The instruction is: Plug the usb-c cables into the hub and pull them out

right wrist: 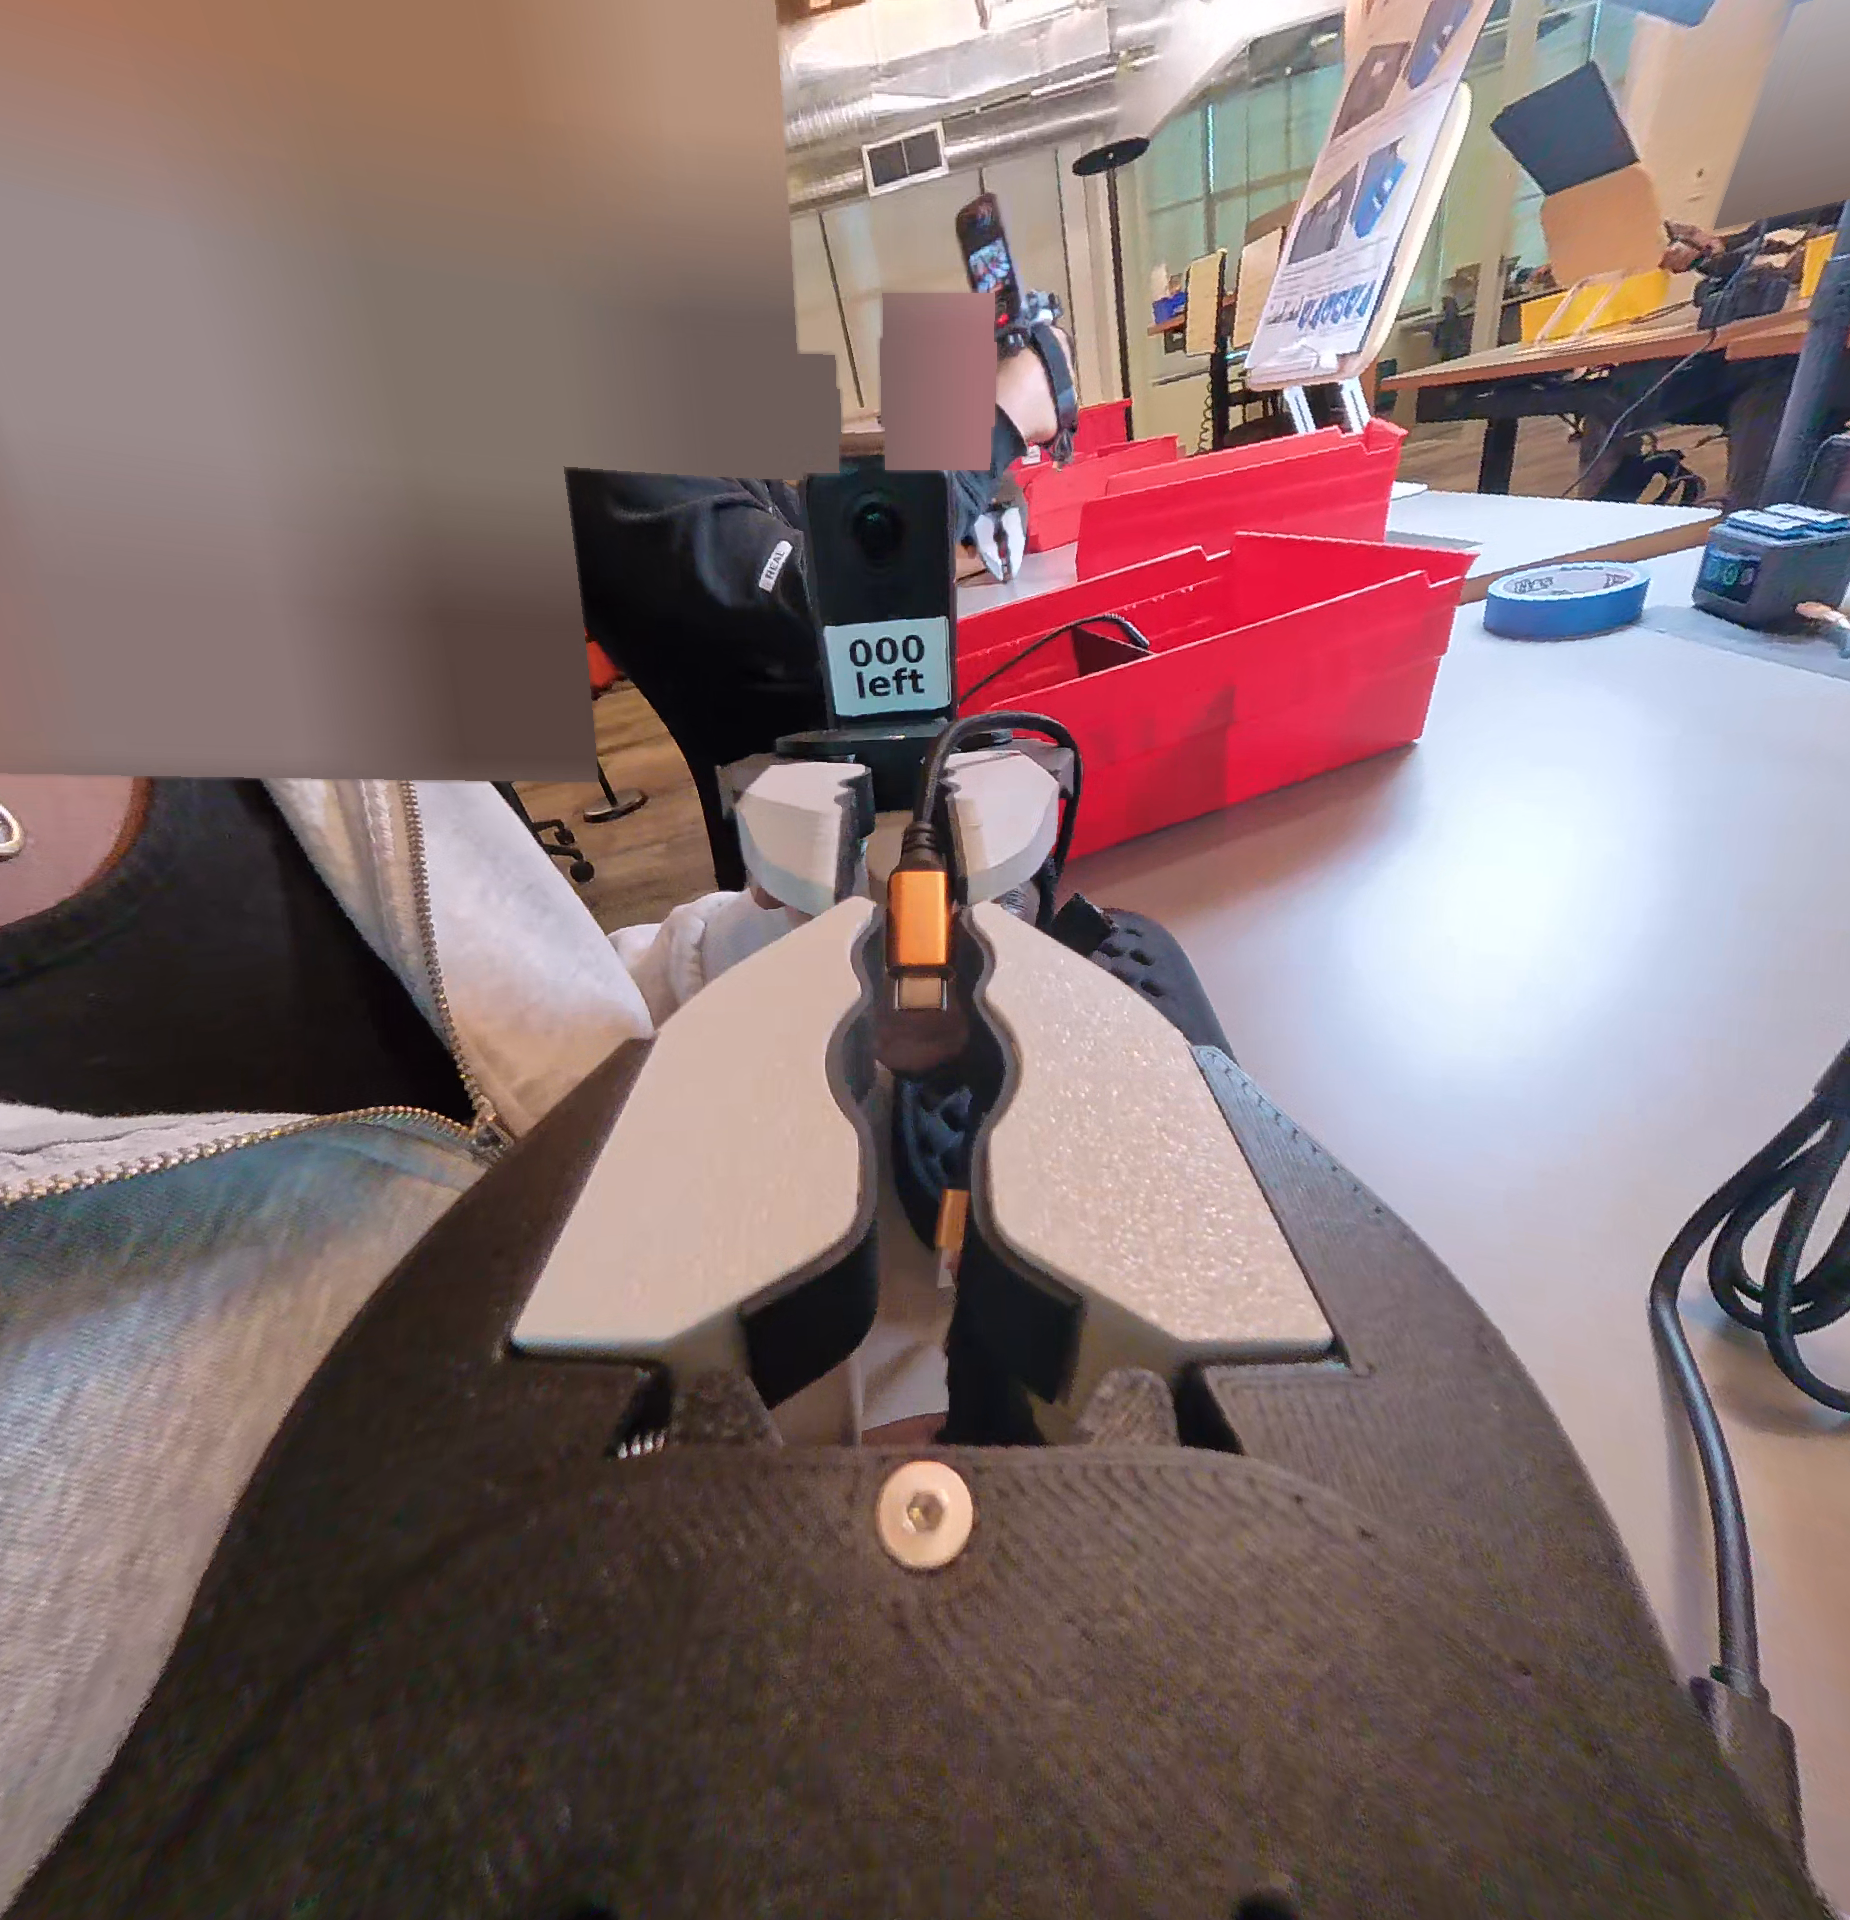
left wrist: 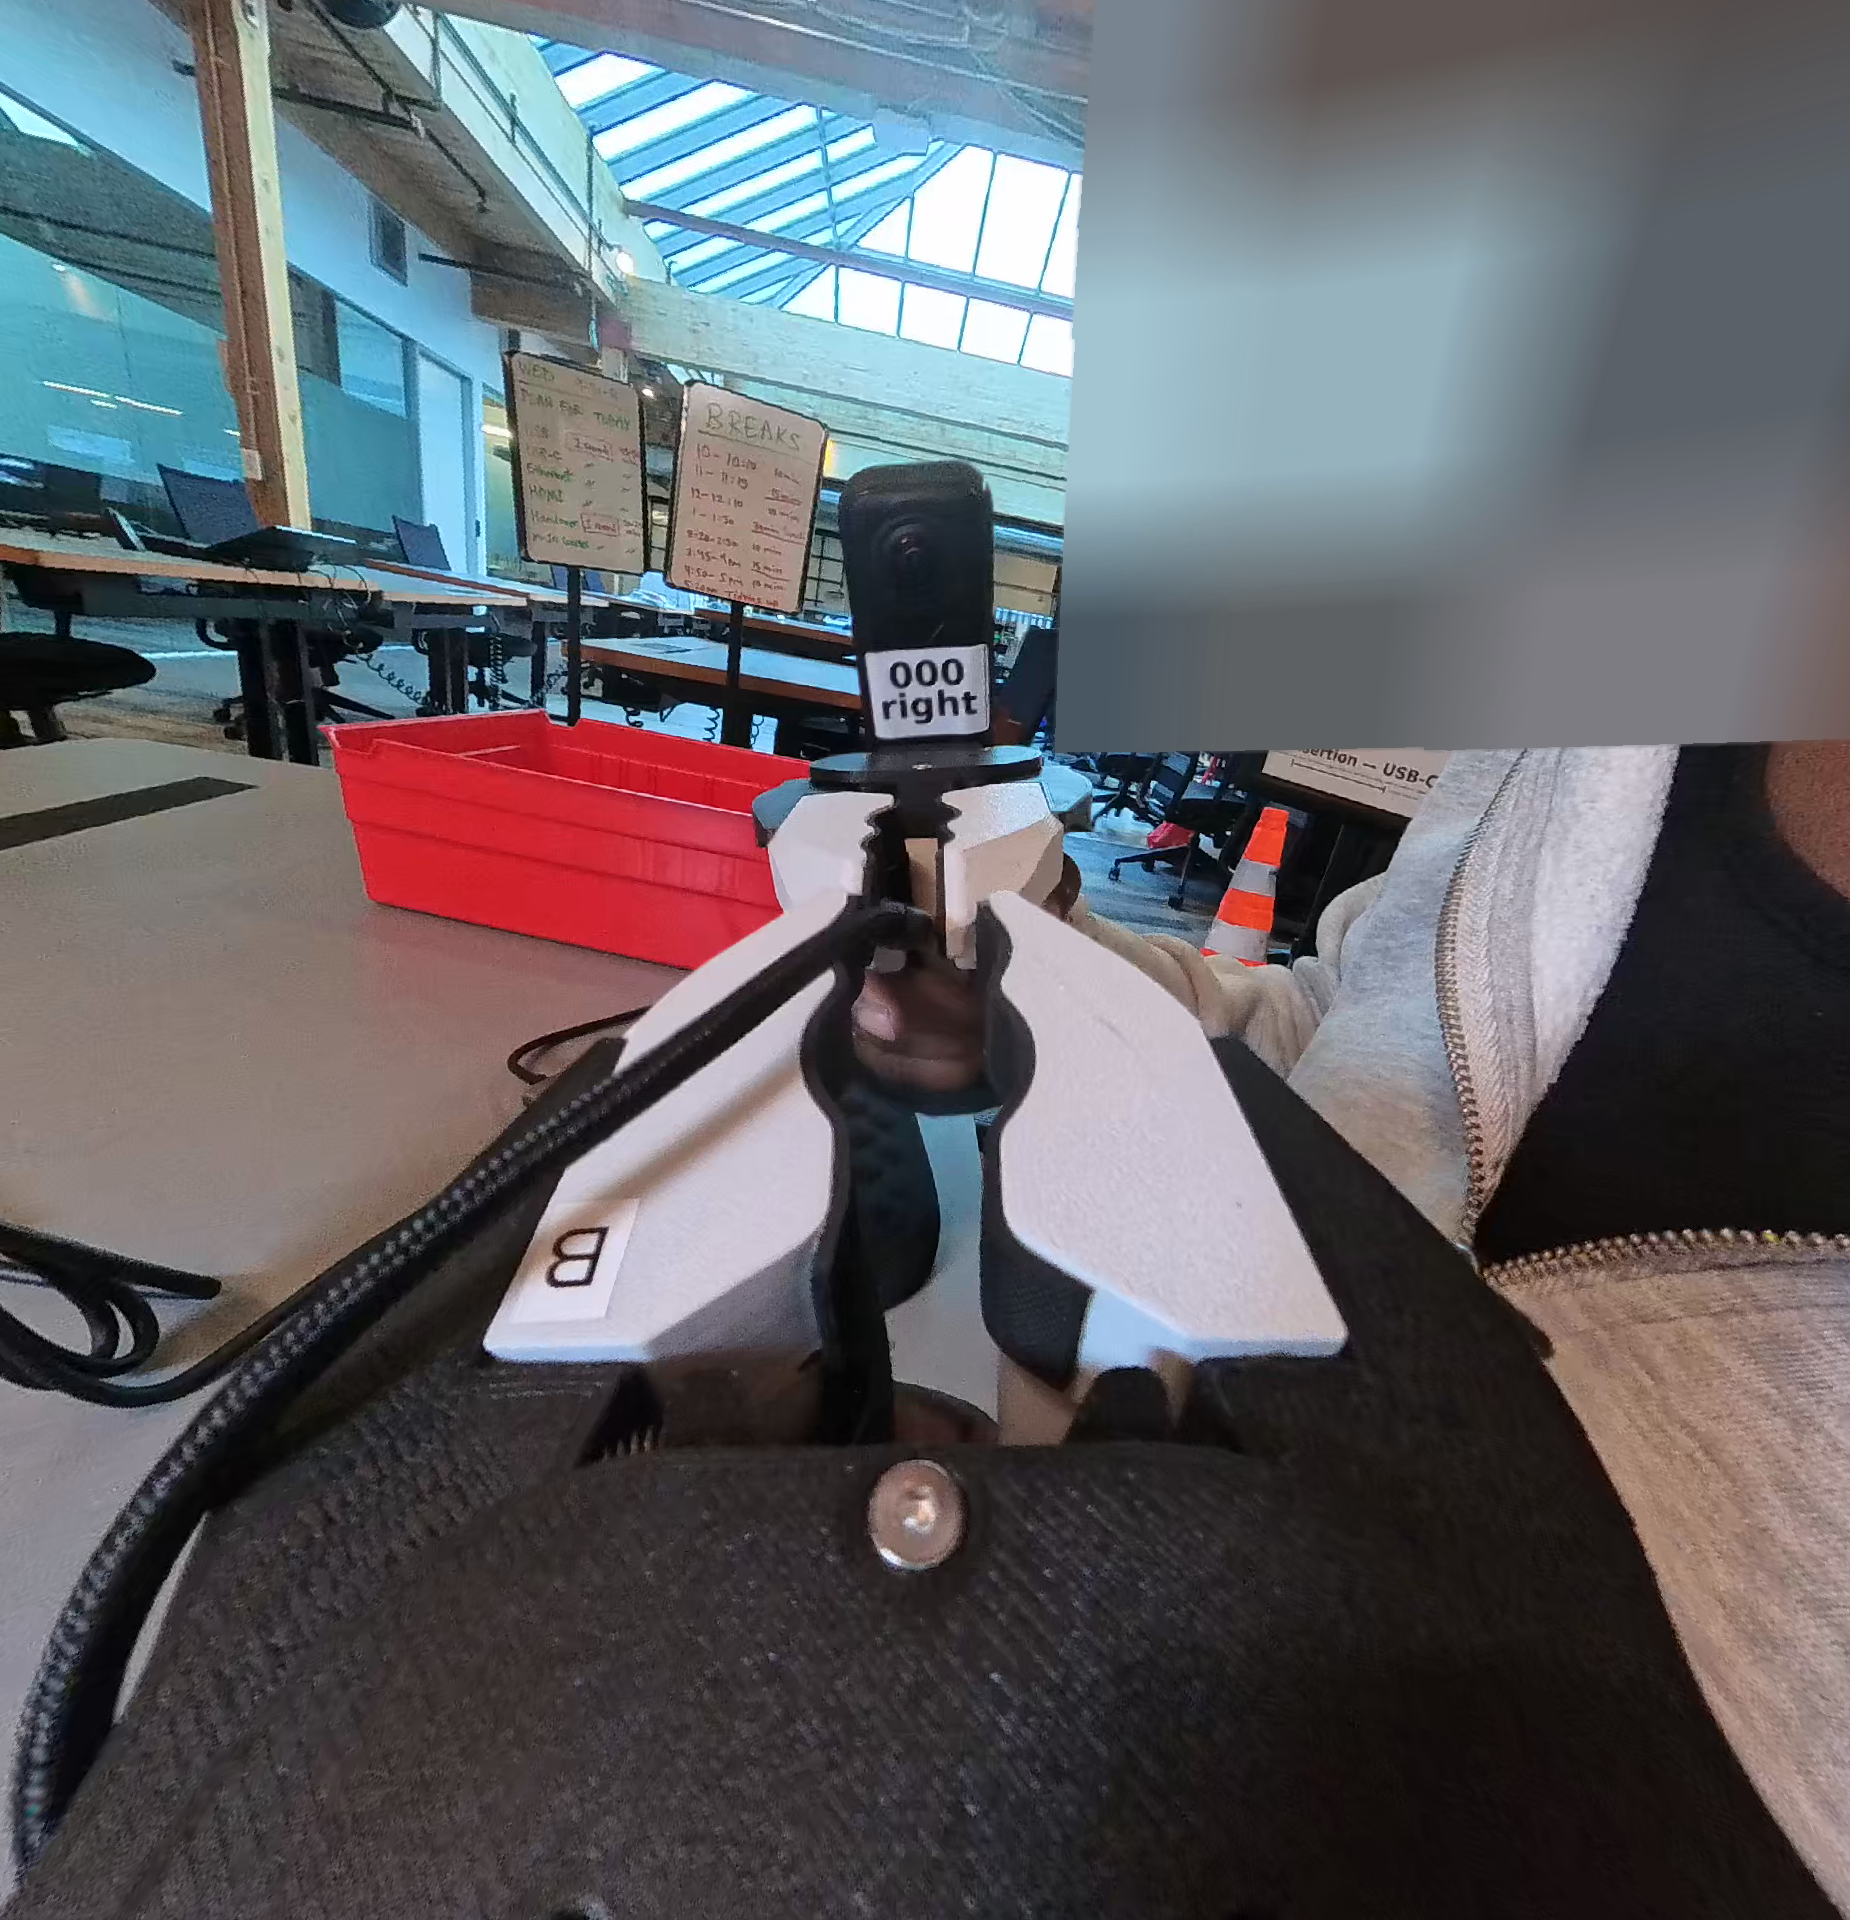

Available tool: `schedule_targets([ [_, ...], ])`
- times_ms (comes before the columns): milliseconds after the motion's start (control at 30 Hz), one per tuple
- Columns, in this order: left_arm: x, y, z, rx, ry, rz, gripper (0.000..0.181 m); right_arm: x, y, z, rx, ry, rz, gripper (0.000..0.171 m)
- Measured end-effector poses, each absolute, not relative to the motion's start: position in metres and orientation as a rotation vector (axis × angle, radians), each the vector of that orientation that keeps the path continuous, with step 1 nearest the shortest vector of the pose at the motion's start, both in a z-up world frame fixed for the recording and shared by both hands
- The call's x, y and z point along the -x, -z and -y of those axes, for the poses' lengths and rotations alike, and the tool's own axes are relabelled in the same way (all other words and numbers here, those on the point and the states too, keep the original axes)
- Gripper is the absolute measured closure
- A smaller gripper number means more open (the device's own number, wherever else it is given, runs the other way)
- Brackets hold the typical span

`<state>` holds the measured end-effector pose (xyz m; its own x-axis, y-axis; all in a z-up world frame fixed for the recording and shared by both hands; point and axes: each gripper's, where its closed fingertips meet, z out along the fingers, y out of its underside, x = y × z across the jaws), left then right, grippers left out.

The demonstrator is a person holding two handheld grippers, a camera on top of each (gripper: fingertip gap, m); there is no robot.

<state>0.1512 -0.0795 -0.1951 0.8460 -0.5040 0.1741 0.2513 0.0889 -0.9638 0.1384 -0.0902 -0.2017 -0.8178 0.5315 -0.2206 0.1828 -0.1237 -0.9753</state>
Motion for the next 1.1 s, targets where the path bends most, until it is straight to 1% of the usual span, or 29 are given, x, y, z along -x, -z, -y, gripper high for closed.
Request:
schedule_targets([
  [167,-0.15,0.198,0.082,1.382,0.557,-0.233,0.163,-0.14,0.202,0.089,0.789,-2.002,1.909,0.16],
  [233,-0.151,0.198,0.082,1.377,0.563,-0.241,0.162,-0.141,0.202,0.09,0.781,-2.003,1.92,0.16],
  [300,-0.152,0.198,0.084,1.368,0.579,-0.247,0.168,-0.144,0.201,0.092,0.769,-2.02,1.934,0.16],
  [533,-0.148,0.196,0.083,1.324,0.55,-0.233,0.169,-0.14,0.199,0.091,0.786,-2.025,1.896,0.159],
  [567,-0.146,0.193,0.084,1.301,0.549,-0.224,0.168,-0.139,0.197,0.09,0.788,-2.043,1.872,0.159],
  [667,-0.137,0.185,0.087,1.235,0.541,-0.18,0.169,-0.138,0.193,0.086,0.798,-2.09,1.823,0.148],
  [867,-0.135,0.183,0.088,1.21,0.551,-0.165,0.169,-0.134,0.188,0.089,0.77,-2.098,1.751,0.15],
  [933,-0.136,0.183,0.088,1.203,0.557,-0.167,0.169,-0.134,0.188,0.09,0.769,-2.099,1.743,0.16],
  [1100,-0.141,0.185,0.09,1.224,0.575,-0.197,0.168,-0.138,0.19,0.091,0.728,-2.074,1.784,0.161],
])
